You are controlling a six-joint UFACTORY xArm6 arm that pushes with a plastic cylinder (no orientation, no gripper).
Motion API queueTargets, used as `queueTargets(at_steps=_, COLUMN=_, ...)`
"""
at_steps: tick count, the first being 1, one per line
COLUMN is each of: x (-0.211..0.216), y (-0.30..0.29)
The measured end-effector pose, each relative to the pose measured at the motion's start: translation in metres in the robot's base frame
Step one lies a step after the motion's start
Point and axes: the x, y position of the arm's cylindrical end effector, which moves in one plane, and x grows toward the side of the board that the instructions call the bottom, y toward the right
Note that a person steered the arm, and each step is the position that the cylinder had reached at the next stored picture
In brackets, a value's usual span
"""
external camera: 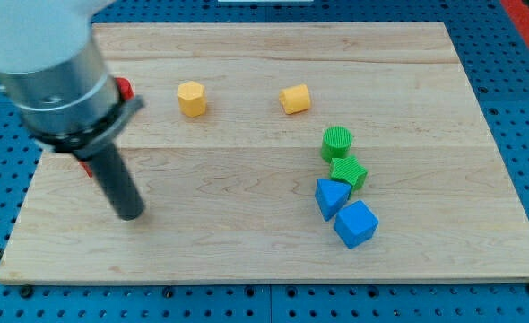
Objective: Adjust the yellow blocks at the center of the board
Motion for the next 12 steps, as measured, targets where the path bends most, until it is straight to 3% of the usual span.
queueTargets(at_steps=1, x=-0.053, y=0.046)
queueTargets(at_steps=3, x=-0.188, y=0.248)
queueTargets(at_steps=4, x=-0.211, y=0.233)
queueTargets(at_steps=5, x=-0.189, y=0.161)
queueTargets(at_steps=6, x=-0.163, y=0.157)
queueTargets(at_steps=7, x=-0.224, y=0.14)
queueTargets(at_steps=8, x=-0.228, y=0.036)
queueTargets(at_steps=9, x=-0.199, y=-0.016)
queueTargets(at_steps=11, x=-0.152, y=0.072)
queueTargets(at_steps=12, x=-0.171, y=0.069)
